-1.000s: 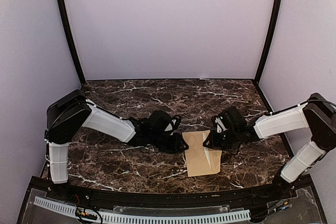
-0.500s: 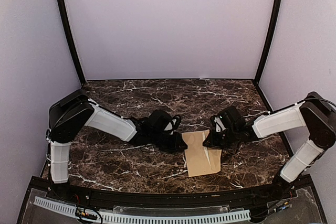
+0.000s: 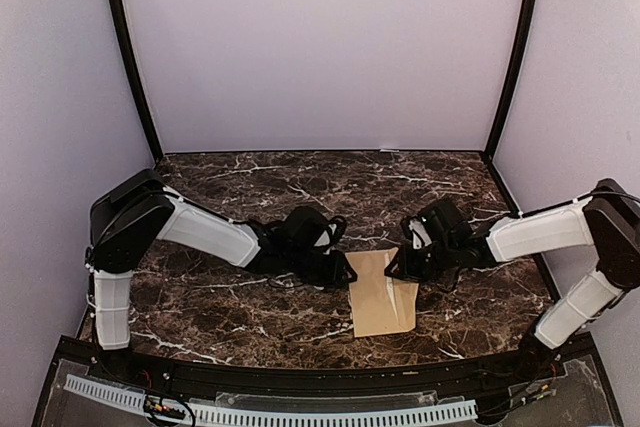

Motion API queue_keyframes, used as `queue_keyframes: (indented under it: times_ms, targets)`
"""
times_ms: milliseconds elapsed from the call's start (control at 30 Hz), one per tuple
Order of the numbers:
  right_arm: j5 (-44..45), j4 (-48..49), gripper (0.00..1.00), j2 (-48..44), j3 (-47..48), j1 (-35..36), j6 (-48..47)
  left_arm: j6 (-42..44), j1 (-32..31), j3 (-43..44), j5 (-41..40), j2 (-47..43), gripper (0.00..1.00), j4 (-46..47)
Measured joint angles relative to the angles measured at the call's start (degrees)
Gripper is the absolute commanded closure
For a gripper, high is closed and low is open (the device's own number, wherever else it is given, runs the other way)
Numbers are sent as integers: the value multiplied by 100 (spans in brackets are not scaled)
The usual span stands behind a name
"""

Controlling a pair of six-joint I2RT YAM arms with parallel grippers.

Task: Place the letter into the envelope and seal it
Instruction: Place the letter in the envelope, then pick up the solid glue from the center of the board.

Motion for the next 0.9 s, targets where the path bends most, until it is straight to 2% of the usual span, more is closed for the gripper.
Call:
queue_keyframes:
  times_ms: [133, 200, 400, 700, 900]
  targets:
    - [-33, -310, 61, -551, 76, 15, -109, 232, 11, -9, -380, -470, 45, -455]
    - [-17, -439, 54, -920, 87, 15, -153, 332, 57, -9, -564, -883, 39, -669]
    - [103, -789, 42, -1770, 90, 15, -212, 459, 221, -2, -999, -1725, 34, -1176]
    - [214, -931, 35, -2129, -76, 15, -173, 472, 262, -7, -1342, -1338, 31, -1982]
    - [227, -933, 32, -2118, -208, 15, -142, 468, 164, -9, -1403, -1176, 30, -2159]
